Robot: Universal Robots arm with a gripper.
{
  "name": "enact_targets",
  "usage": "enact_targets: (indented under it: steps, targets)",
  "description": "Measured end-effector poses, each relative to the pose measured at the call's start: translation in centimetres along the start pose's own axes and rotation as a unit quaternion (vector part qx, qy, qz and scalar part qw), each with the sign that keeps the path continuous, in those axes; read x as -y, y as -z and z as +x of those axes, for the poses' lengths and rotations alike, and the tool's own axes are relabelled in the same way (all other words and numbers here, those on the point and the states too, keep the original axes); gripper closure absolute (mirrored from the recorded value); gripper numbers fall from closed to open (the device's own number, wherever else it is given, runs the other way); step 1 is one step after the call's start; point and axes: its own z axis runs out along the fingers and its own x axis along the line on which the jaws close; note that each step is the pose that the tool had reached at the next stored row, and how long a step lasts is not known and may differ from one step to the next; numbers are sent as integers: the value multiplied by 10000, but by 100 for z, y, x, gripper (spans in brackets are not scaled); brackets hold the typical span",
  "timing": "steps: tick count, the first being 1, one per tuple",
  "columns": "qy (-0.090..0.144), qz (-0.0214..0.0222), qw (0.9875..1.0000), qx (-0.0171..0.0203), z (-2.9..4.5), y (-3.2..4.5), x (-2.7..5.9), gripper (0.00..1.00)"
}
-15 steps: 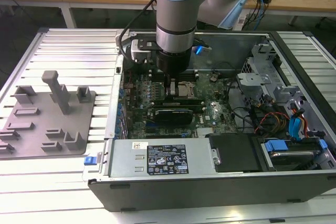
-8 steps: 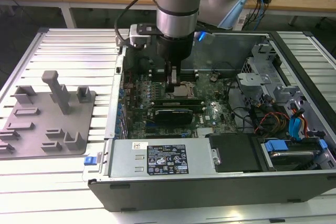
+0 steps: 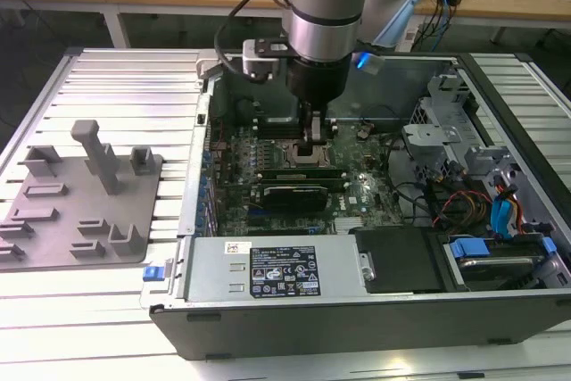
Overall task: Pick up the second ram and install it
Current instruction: 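Press down the second ram until it locks into place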
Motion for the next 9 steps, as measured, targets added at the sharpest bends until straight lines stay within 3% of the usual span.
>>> enact_targets:
  steps: [1, 9]
  targets:
    - [0, -5, 10000, 0, -1, 3, 46, 92]
    - [0, -5, 10000, 0, -1, 29, 47, 92]
